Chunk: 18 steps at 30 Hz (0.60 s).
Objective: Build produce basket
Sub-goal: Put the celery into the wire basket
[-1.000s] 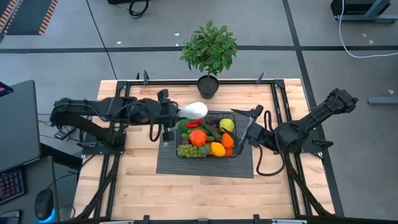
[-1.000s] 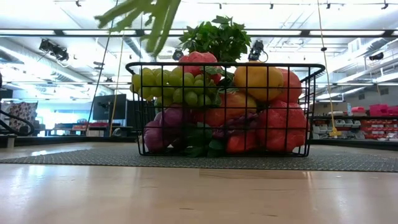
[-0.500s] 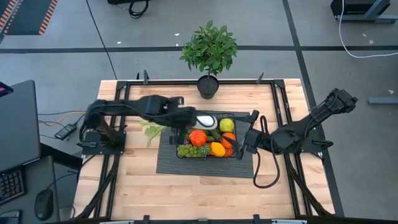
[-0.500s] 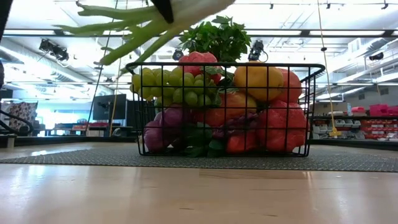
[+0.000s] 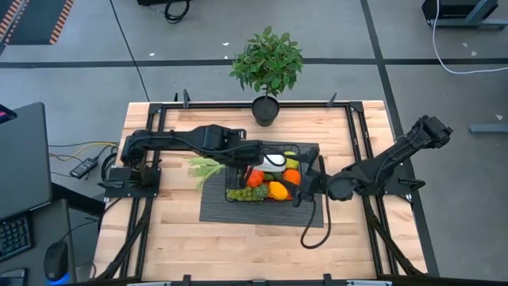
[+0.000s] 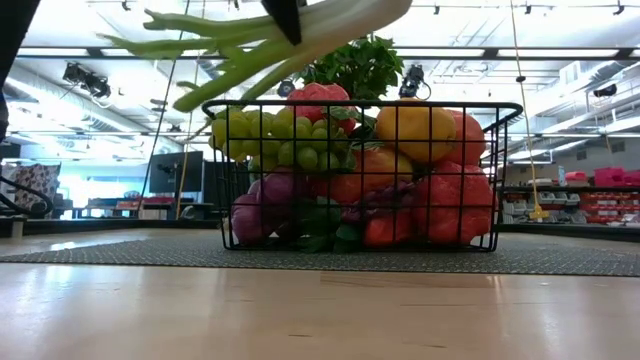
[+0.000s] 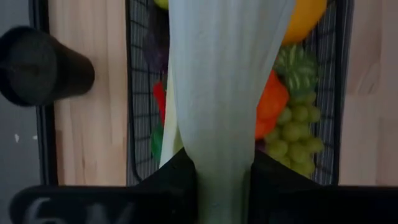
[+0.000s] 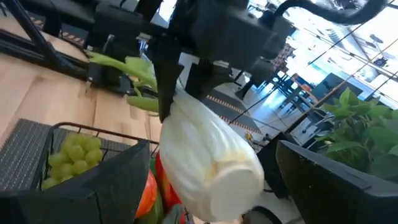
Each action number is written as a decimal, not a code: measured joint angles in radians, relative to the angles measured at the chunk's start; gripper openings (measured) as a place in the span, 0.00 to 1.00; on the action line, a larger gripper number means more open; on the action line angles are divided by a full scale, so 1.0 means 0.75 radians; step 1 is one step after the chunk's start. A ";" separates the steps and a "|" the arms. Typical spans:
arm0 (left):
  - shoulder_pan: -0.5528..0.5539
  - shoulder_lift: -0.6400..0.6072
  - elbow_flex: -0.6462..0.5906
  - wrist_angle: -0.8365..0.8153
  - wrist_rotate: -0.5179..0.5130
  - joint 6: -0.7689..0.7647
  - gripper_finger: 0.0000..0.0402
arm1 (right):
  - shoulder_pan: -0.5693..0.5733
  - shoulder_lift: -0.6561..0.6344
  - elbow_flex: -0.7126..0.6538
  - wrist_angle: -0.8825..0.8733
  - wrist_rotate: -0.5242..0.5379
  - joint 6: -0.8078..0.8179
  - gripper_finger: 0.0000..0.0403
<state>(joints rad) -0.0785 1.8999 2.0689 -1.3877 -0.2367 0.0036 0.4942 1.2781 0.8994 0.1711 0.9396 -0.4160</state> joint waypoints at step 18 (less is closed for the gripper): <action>0.012 0.155 -0.018 0.129 0.069 -0.024 0.23 | 0.219 -0.011 0.000 -0.117 0.356 0.009 0.87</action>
<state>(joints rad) -0.0691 2.0166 2.0552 -1.2910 -0.1848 -0.0147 0.6581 1.2697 0.8997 0.0836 1.2067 -0.4093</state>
